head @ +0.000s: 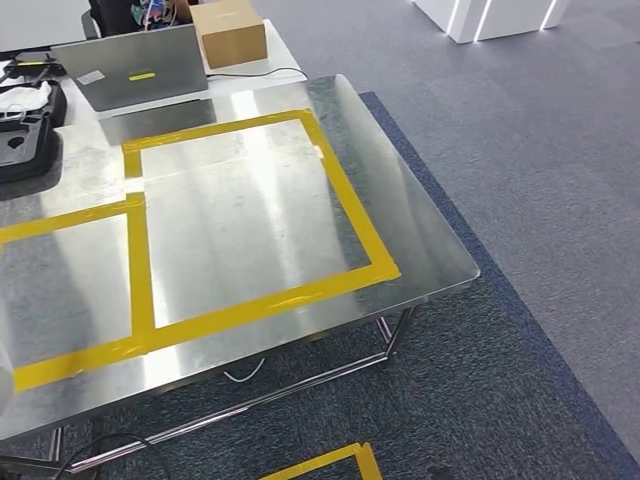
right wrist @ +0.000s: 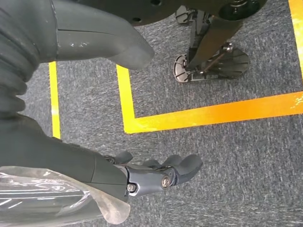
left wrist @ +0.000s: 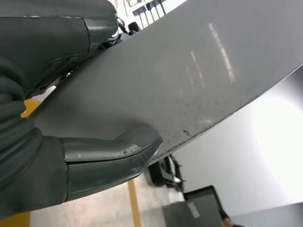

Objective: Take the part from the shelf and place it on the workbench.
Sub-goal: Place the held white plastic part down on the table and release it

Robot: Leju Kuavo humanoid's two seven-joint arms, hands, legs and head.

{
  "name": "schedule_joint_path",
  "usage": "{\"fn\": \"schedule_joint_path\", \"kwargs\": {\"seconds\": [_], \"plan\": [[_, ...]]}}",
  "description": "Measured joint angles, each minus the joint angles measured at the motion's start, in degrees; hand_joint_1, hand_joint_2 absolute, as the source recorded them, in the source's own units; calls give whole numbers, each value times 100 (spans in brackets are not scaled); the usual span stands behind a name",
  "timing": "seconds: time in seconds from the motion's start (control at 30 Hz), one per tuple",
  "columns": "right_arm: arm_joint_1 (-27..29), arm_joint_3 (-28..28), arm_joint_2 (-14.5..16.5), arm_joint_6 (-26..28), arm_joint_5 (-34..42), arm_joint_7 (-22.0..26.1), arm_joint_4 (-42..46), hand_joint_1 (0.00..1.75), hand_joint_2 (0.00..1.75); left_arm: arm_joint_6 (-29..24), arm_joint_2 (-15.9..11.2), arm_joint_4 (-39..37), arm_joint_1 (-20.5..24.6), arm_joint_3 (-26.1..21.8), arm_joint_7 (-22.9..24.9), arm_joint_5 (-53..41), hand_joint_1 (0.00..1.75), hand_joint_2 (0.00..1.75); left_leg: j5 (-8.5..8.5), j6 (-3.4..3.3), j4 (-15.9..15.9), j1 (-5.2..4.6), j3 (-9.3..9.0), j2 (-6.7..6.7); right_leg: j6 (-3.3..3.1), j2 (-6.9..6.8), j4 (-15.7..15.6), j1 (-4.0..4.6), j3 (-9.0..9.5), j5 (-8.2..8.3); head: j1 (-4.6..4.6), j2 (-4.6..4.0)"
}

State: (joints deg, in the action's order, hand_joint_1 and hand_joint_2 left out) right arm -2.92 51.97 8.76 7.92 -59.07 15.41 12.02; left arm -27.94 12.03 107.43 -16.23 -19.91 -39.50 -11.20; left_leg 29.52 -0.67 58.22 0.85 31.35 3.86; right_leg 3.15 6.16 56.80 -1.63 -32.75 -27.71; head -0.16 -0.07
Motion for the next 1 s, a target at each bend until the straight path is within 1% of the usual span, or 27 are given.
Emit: {"fn": "schedule_joint_path", "kwargs": {"seconds": [0.07,0.1,0.23,0.3,0.4,0.5,0.6,0.67,0.83,0.93,1.0], "plan": [[-7,-2,-1,-34,-67,13,0,0,175,216,-158,-429,247,-359,165,-177,175,175,-4,7,-7,2,-4,2,-1,-3,2,1,0,0,2,0],[-12,-3,-2,-59,-104,24,0,0,175,314,-293,-703,400,-556,269,-295,175,175,-6,10,-11,3,-5,2,-5,-3,5,2,-2,-1,1,0],[-24,-4,-12,-124,-256,54,0,0,175,465,-1030,-1866,1065,-1190,638,-905,175,175,-16,26,-19,5,-9,2,-24,-2,23,3,-11,-3,0,0],[-38,-5,-24,-147,-313,60,0,0,175,487,-1383,-2391,1339,-1352,747,-1139,175,175,-17,28,-20,8,-9,2,-29,-2,28,6,-14,-3,0,0],[-60,-9,-37,-168,-396,63,0,0,175,447,-1791,-3002,1677,-1435,963,-1571,175,175,-18,30,-20,12,-10,3,-34,-3,31,8,-17,-4,0,0],[-93,-13,-54,-194,-496,55,0,0,175,315,-2162,-3623,2080,-1328,1315,-2384,175,175,-20,32,-19,13,-9,5,-35,-7,31,9,-18,-4,-1,0],[-142,-29,-74,-230,-594,-5,0,0,175,113,-2473,-4327,2650,-1008,1713,-3316,175,175,-22,34,-19,12,-8,11,-38,-12,31,8,-14,-1,2,0],[-181,-45,-83,-256,-634,-45,0,0,175,4,-2609,-4765,3004,-759,1876,-3694,175,175,-24,37,-19,12,-9,11,-43,-10,31,7,-11,2,2,0],[-209,-64,-90,-276,-692,-113,0,0,175,-94,-2756,-5488,3564,-290,2060,-4217,175,175,-25,40,-15,11,-8,6,-51,-2,31,7,-21,7,0,0],[-229,-99,-99,-292,-748,-161,0,0,175,-119,-2753,-5886,3910,120,2346,-4867,175,175,-26,40,-15,9,-4,18,-51,-16,30,8,-21,7,1,0],[-246,-120,-103,-298,-761,-173,0,0,175,-119,-2721,-6089,4109,395,2493,-5127,175,175,-25,40,-16,9,-3,15,-51,-12,31,8,-20,7,1,0]]}}
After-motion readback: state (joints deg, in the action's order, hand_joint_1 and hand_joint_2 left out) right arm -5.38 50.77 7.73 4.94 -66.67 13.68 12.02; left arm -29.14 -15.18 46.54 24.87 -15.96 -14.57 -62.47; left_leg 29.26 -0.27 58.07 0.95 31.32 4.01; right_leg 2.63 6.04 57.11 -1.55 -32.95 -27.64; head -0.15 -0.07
